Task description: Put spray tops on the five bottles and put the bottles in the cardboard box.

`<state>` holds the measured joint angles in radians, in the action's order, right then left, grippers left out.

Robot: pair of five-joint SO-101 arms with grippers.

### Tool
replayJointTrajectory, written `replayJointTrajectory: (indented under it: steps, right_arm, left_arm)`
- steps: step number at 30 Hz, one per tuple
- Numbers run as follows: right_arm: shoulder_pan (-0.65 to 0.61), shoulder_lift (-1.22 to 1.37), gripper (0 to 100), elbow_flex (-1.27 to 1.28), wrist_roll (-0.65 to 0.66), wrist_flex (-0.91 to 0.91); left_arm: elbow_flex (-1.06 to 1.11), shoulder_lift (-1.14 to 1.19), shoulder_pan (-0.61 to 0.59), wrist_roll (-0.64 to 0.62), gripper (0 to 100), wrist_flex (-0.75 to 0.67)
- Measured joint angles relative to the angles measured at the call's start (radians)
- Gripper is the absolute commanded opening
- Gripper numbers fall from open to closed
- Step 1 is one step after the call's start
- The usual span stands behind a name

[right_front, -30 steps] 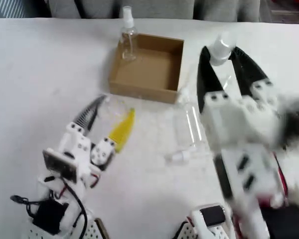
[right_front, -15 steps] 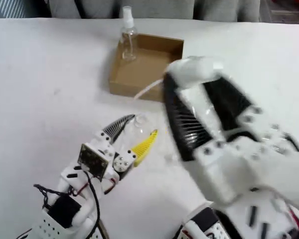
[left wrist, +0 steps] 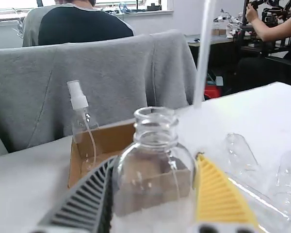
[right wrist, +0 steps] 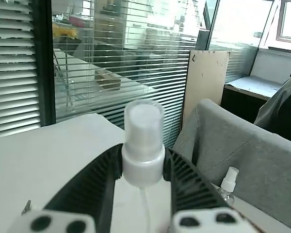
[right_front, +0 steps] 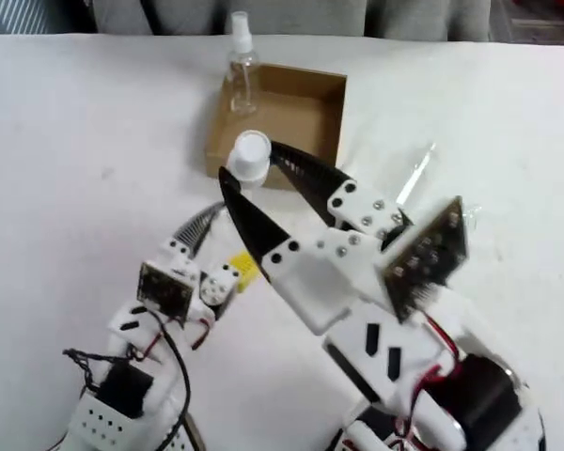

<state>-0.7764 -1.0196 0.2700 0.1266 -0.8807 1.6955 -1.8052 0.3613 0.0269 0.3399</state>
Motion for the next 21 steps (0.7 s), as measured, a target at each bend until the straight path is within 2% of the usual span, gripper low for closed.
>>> replayJointTrajectory:
  steps: [10, 21]
  right_arm:
    - [0.032, 0.008, 1.7, 0.143, 0.003, 0.187]
    - [0.051, 0.006, 1.7, 0.130, 0.003, 0.210]
  left_arm:
    - [0.000, 0.000, -0.012, 0.000, 2, -0.021]
    - [0.000, 0.000, -0.012, 0.000, 2, -0.021]
